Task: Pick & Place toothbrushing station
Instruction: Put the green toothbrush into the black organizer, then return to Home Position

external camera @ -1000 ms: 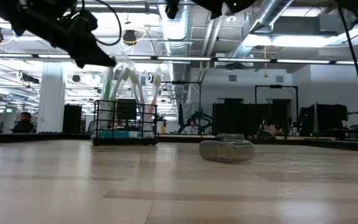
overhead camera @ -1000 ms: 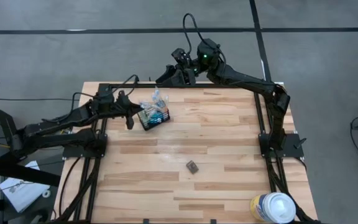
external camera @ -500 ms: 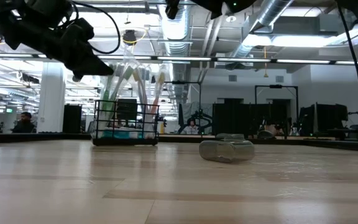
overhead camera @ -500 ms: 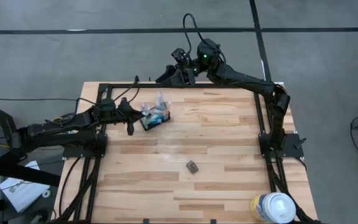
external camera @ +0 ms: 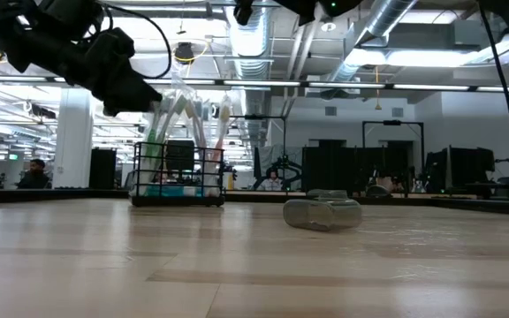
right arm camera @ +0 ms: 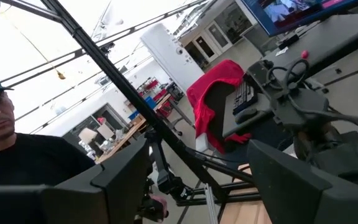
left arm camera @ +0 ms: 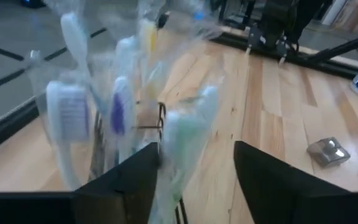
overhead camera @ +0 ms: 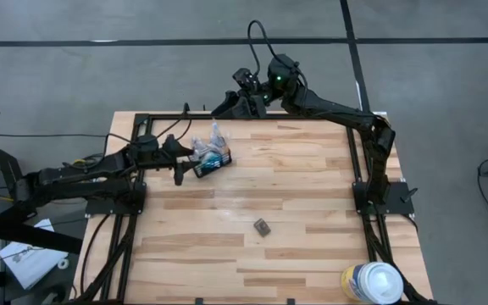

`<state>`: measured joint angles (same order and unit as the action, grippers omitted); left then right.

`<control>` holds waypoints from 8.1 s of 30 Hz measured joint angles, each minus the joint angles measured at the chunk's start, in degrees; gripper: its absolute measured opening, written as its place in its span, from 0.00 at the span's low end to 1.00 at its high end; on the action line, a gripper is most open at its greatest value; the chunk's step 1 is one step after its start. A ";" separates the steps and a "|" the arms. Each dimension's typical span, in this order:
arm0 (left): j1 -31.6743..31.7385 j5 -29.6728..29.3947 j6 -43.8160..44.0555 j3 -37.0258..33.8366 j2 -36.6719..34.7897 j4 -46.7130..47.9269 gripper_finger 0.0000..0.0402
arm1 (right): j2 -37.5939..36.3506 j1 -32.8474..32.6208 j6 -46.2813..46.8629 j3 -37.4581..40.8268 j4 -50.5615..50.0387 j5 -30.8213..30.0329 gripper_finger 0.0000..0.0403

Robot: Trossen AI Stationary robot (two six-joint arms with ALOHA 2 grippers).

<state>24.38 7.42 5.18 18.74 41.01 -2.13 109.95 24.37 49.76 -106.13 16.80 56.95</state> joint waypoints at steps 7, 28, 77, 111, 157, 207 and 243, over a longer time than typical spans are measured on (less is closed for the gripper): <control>0.02 -0.52 -0.02 0.02 -4.85 -1.86 0.59 | 0.00 0.01 -0.04 0.00 0.04 0.04 0.66; 0.07 -2.05 13.18 11.26 -18.85 -8.39 0.60 | -0.04 2.86 4.31 -8.01 6.14 5.41 0.66; 0.10 13.73 13.88 27.54 -40.76 18.30 0.60 | -99.67 -7.11 -42.25 70.80 -19.15 -22.93 0.66; 1.42 -3.17 11.98 -9.57 -41.04 6.29 0.60 | -109.68 -8.25 -36.89 98.93 -12.79 -27.91 0.66; 0.98 -8.68 11.76 -18.36 -33.74 -2.38 0.60 | -99.89 -8.65 -37.31 102.01 -23.84 -25.75 0.66; 0.98 -8.72 10.11 -18.38 -33.74 -3.74 0.60 | -99.73 -8.73 -38.80 101.90 -24.55 -43.54 0.66; 0.98 -8.72 10.11 -18.38 -33.72 -4.39 0.60 | -99.76 -8.74 -38.77 101.88 -24.52 -43.54 0.66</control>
<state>25.36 -1.30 15.29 0.36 7.29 -6.52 10.20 15.63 10.99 -4.24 -7.73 13.41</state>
